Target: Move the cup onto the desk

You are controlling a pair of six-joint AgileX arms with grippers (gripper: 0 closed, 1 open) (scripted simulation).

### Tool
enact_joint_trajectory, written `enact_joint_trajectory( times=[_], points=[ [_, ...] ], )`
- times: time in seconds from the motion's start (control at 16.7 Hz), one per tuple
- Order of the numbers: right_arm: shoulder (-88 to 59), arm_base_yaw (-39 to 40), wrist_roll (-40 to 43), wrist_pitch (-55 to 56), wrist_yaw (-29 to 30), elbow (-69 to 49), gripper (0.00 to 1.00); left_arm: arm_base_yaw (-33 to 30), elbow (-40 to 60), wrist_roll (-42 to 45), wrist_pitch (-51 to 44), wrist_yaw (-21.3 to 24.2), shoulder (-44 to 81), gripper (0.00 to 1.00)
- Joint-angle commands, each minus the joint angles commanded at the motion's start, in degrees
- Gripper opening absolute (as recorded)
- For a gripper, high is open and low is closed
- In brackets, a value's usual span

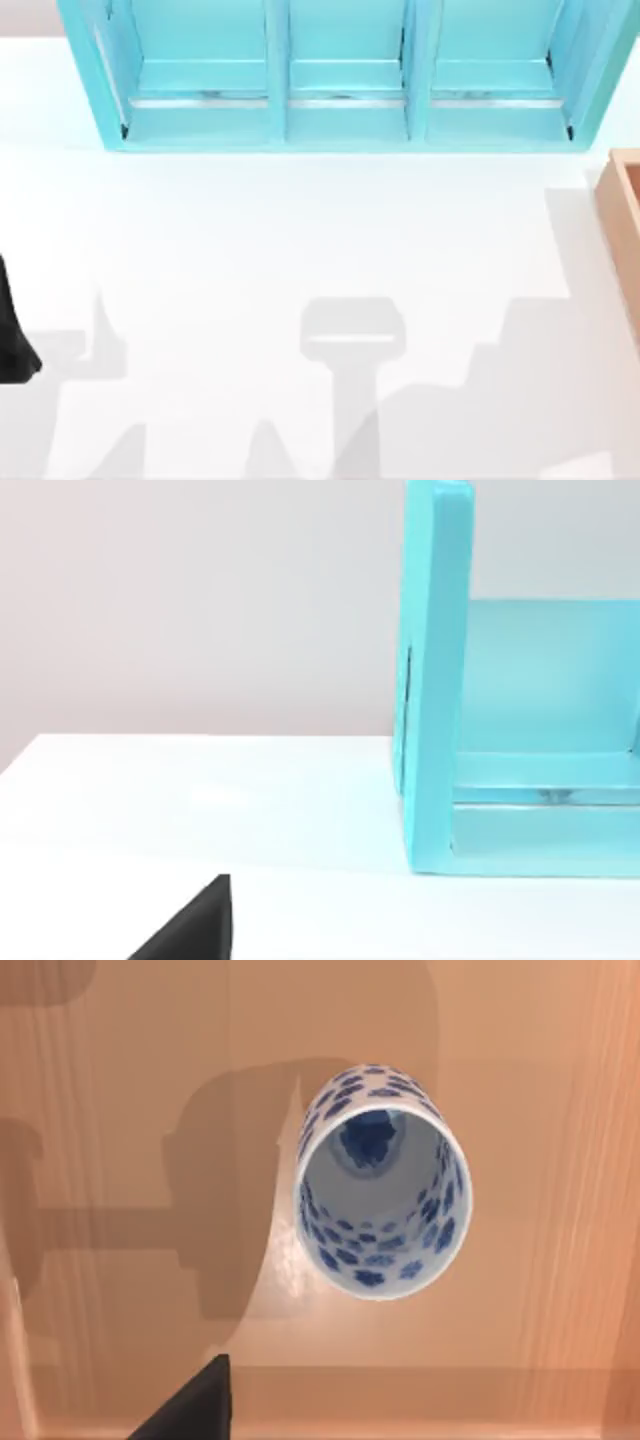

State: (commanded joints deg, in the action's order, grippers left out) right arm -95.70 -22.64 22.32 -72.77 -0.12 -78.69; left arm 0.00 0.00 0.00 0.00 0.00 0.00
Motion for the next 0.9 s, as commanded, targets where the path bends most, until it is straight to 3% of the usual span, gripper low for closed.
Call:
enact_joint_trajectory(
  times=[0.24,0.6,0.9],
  points=[
    [-1.1,-0.1,-0.2,4.0,0.0,3.6,1.00,0.0,0.0,0.0,0.0,0.0,0.0,1.00],
    [-5.0,0.0,-0.3,20.3,0.0,15.0,1.00,0.0,0.0,0.0,0.0,0.0,0.0,1.00],
    [-5.7,0.0,-0.3,22.5,0.0,16.9,1.00,0.0,0.0,0.0,0.0,0.0,0.0,1.00]
  ],
)
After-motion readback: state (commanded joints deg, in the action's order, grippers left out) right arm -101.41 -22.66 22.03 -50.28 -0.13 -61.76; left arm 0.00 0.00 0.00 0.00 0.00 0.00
